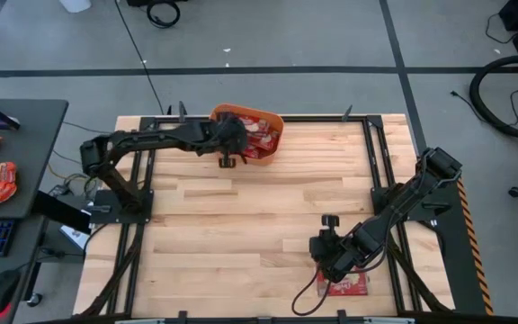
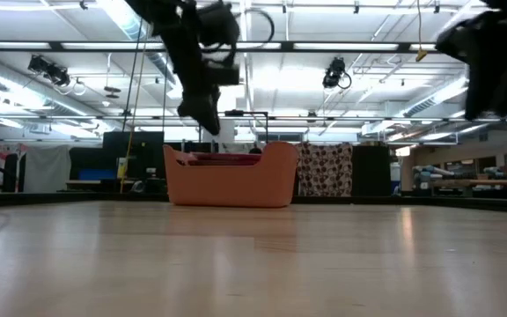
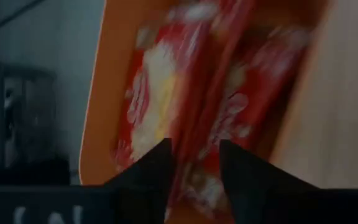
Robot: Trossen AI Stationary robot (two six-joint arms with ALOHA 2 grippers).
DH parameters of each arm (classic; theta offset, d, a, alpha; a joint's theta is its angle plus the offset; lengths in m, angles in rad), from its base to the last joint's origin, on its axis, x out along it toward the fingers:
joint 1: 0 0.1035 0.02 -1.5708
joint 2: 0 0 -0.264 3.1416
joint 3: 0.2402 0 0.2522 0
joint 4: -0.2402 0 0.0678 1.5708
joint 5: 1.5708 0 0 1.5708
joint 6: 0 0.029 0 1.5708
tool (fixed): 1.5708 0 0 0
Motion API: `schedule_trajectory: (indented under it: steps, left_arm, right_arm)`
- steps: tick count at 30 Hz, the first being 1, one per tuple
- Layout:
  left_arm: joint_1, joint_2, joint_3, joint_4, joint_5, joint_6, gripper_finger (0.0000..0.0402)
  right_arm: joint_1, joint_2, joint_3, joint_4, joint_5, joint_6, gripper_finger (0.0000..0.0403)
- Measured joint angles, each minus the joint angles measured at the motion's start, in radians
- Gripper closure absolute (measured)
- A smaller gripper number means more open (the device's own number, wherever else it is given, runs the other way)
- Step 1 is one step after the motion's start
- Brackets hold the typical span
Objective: Sort popcorn bags into baskets
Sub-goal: Put the red popcorn bag into the orange bin
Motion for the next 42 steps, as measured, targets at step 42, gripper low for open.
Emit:
schedule_trajectory:
  steps: [42]
  left_arm:
    - [-0.502, -0.060, 0.000, 0.071, 0.384, -0.263, 0.0217]
  right_arm:
    - [-0.167, 0.008, -0.201, 0.383, -0.255, -0.368, 0.0253]
